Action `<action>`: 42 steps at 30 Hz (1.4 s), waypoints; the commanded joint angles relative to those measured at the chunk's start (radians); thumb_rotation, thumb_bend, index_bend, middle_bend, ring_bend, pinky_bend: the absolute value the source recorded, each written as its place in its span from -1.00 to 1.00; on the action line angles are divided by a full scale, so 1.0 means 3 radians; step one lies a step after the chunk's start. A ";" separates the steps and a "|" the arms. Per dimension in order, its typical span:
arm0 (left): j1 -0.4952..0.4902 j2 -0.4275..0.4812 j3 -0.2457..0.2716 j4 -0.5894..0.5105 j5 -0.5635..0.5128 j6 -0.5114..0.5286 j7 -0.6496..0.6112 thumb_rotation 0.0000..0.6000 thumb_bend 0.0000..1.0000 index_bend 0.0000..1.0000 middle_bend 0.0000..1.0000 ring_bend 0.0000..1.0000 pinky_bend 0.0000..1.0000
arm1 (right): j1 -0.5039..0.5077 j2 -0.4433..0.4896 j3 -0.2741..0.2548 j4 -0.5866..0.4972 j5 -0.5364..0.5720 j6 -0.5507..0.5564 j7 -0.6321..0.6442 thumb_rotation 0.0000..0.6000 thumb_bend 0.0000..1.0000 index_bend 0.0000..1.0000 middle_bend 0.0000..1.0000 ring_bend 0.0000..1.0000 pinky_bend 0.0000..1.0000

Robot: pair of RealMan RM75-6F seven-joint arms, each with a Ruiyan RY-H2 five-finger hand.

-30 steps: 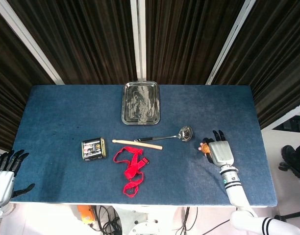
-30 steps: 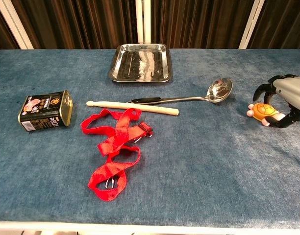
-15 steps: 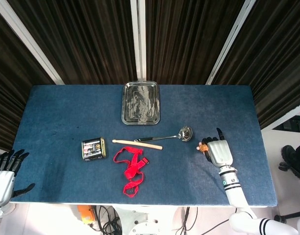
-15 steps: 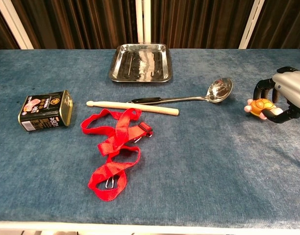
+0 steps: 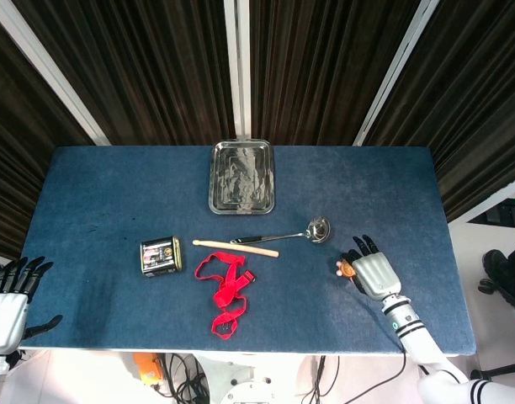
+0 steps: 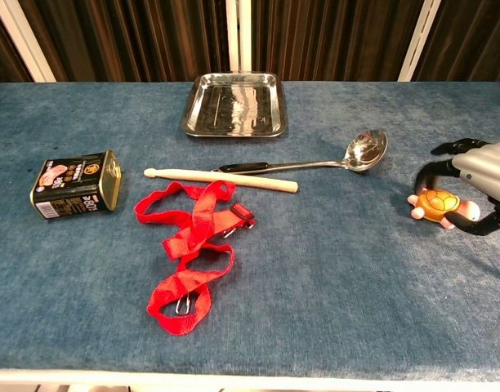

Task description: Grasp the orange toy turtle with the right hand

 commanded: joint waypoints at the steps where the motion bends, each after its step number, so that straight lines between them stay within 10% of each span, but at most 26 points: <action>1: -0.0004 -0.0002 -0.0001 0.0000 0.0001 -0.0004 0.0001 1.00 -0.84 -0.70 -0.83 -1.00 -0.97 | -0.0027 0.0019 0.0000 -0.0013 -0.0037 0.0062 0.0046 1.00 -0.84 -0.68 -0.46 -1.00 -1.00; 10: -0.0005 -0.0009 0.0003 0.0016 -0.0006 -0.0013 -0.0013 1.00 -0.84 -0.71 -0.83 -1.00 -0.97 | -0.0044 -0.0044 0.0007 0.0066 -0.0068 0.0089 0.0093 1.00 -0.65 -0.24 -0.14 -0.91 -1.00; 18: 0.0000 -0.0001 0.0006 0.0028 -0.0014 -0.0013 -0.0042 1.00 -0.84 -0.71 -0.83 -1.00 -0.97 | -0.0048 -0.0265 0.0051 0.0294 -0.0181 0.0266 0.0038 1.00 -0.27 0.91 0.71 -0.24 -1.00; 26: 0.0000 0.0002 0.0007 0.0036 -0.0009 -0.0010 -0.0057 1.00 -0.84 -0.71 -0.83 -1.00 -0.97 | -0.0072 -0.0309 0.0051 0.0408 -0.0278 0.0374 0.0134 1.00 -0.27 1.00 0.81 -0.17 -1.00; 28: 0.0001 0.0003 0.0007 0.0033 -0.0009 -0.0007 -0.0054 1.00 -0.84 -0.71 -0.83 -1.00 -0.97 | -0.0073 -0.0273 0.0034 0.0390 -0.0298 0.0361 0.0182 1.00 -0.39 0.84 0.70 -0.22 -1.00; 34: -0.0003 0.0006 0.0008 0.0015 0.0003 -0.0006 -0.0028 1.00 -0.84 -0.71 -0.83 -1.00 -0.97 | -0.0061 -0.0095 0.0036 0.0189 -0.0221 0.0229 0.0154 1.00 -0.94 -0.64 -0.54 -0.98 -1.00; 42: -0.0011 0.0010 0.0003 0.0003 -0.0001 -0.0015 -0.0022 1.00 -0.84 -0.71 -0.83 -1.00 -0.97 | -0.0078 0.0086 0.0027 -0.0032 -0.0156 0.0160 0.0119 1.00 -0.64 -0.80 -0.58 -1.00 -1.00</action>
